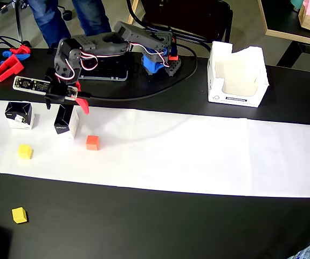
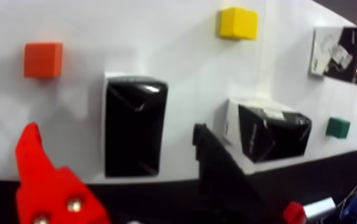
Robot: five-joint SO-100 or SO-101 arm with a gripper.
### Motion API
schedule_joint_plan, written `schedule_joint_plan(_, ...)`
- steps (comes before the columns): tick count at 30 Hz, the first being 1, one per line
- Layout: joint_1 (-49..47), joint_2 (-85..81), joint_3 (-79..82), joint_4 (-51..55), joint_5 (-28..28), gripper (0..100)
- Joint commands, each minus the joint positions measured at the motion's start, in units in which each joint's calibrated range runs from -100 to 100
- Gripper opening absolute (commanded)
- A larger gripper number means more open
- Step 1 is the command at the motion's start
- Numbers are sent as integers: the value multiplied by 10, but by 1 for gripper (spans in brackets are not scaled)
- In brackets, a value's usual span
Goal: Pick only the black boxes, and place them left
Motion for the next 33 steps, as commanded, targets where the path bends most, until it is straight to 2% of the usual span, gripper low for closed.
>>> schedule_joint_plan(1,-28,8,-37,-46,-6,48)
schedule_joint_plan(6,-36,26,-36,-46,-5,48)
schedule_joint_plan(10,-44,36,27,-46,-6,46)
schedule_joint_plan(14,-48,37,64,-45,-12,30)
schedule_joint_plan(19,-65,36,96,-38,-73,13)
schedule_joint_plan(21,-76,36,103,-23,-94,13)
schedule_joint_plan(27,-104,-44,137,86,-96,13)
schedule_joint_plan(33,-151,-235,351,94,-110,12)
